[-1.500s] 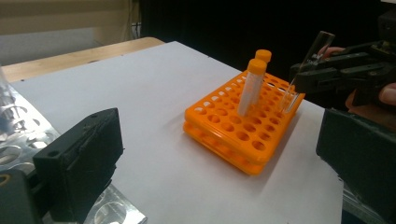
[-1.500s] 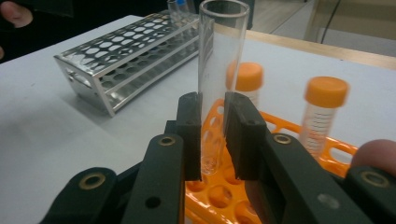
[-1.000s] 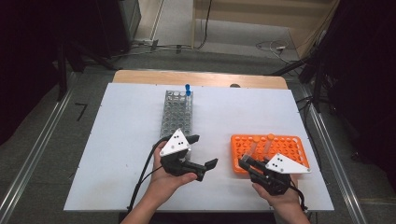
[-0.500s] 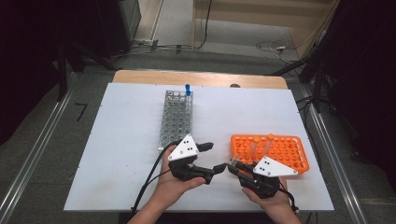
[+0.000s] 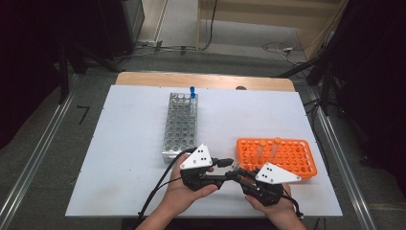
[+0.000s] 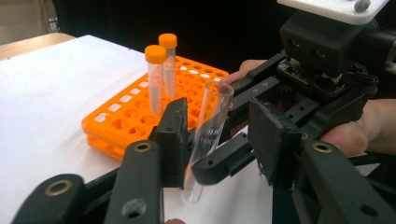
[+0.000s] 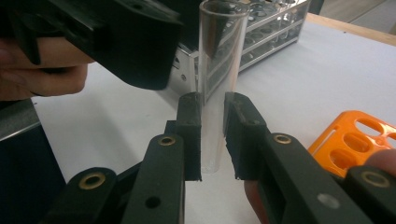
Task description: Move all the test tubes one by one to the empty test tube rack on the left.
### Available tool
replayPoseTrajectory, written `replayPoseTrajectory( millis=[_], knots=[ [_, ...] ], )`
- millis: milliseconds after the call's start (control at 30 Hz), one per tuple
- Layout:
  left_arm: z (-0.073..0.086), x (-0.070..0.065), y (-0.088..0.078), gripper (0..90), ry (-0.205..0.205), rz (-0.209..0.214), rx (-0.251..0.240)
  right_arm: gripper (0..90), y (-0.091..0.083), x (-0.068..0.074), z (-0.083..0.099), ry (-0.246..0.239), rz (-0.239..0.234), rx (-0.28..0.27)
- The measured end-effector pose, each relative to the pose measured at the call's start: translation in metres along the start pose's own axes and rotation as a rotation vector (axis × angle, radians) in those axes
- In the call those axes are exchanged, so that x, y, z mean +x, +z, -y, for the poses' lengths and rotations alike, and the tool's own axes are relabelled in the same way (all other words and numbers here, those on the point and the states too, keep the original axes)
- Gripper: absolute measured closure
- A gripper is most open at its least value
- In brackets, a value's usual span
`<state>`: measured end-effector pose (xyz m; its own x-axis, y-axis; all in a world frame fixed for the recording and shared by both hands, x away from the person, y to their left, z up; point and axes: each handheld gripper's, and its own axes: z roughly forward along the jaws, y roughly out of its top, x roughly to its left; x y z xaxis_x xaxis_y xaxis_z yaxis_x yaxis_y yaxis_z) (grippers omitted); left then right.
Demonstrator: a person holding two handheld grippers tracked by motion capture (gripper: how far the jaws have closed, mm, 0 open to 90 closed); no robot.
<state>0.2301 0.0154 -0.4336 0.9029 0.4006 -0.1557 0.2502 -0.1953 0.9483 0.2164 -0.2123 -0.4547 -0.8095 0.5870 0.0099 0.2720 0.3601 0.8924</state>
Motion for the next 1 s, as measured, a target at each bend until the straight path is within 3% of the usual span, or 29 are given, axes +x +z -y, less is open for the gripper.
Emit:
replayPoseTrajectory(
  millis=[333,733,1000],
  knots=[
    [0.001,-0.004,0.006,72.6,0.026,-0.014,0.016,73.9,0.002,0.006,0.000,-0.022,-0.047,0.003],
    [0.000,-0.006,0.006,77.0,0.053,-0.055,0.010,73.1,0.002,0.003,0.001,0.003,-0.068,0.002],
    [-0.006,0.003,-0.006,76.9,0.040,-0.080,-0.017,53.6,-0.004,-0.004,0.004,0.019,-0.130,-0.020]
  ],
)
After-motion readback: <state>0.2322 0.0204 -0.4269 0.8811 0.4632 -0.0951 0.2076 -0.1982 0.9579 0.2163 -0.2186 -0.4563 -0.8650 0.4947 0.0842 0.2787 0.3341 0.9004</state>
